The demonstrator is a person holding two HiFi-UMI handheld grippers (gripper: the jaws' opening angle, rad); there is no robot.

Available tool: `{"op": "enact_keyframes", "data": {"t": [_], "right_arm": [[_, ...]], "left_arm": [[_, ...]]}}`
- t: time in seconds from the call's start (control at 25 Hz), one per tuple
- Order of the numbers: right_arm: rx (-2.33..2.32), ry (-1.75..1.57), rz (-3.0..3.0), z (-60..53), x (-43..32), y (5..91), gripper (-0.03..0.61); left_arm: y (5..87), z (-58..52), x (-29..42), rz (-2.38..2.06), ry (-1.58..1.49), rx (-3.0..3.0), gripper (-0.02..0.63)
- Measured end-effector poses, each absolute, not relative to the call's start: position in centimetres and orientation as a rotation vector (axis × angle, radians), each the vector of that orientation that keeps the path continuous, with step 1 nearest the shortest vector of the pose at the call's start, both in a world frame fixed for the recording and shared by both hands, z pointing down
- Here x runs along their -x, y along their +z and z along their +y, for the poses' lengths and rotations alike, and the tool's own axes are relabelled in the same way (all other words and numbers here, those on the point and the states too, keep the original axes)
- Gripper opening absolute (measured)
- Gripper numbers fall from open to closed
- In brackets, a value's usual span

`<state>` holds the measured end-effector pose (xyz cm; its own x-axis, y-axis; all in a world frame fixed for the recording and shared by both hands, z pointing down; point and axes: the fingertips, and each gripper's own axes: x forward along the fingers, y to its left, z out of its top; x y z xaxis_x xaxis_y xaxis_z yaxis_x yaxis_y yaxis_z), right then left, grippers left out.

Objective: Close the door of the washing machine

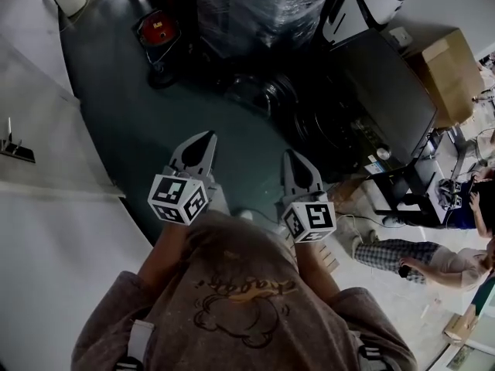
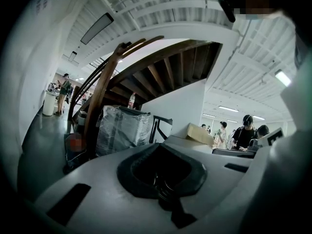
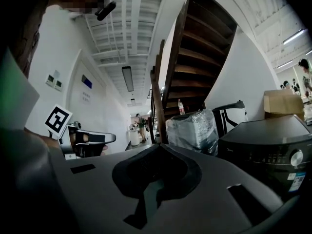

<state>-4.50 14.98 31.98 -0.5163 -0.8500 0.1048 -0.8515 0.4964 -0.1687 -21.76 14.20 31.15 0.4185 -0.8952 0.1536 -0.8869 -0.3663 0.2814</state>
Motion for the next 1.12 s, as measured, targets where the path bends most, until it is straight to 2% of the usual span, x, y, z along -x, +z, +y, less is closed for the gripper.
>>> {"op": "enact_keyframes", "data": {"t": [0.36,1.12], "right_arm": [[-1.543,0.316,-2.703,9.5,4.8,32.2,-0.002],[-1.688,0.359,-2.593,-11.3,12.4,32.5,-0.002]], "left_arm": [[31.7,8.5,21.5,-1.512,-0.032,-2.364,0.002],[33.0,-14.4,27.1,-1.247,0.048,-2.452,0.002]]}}
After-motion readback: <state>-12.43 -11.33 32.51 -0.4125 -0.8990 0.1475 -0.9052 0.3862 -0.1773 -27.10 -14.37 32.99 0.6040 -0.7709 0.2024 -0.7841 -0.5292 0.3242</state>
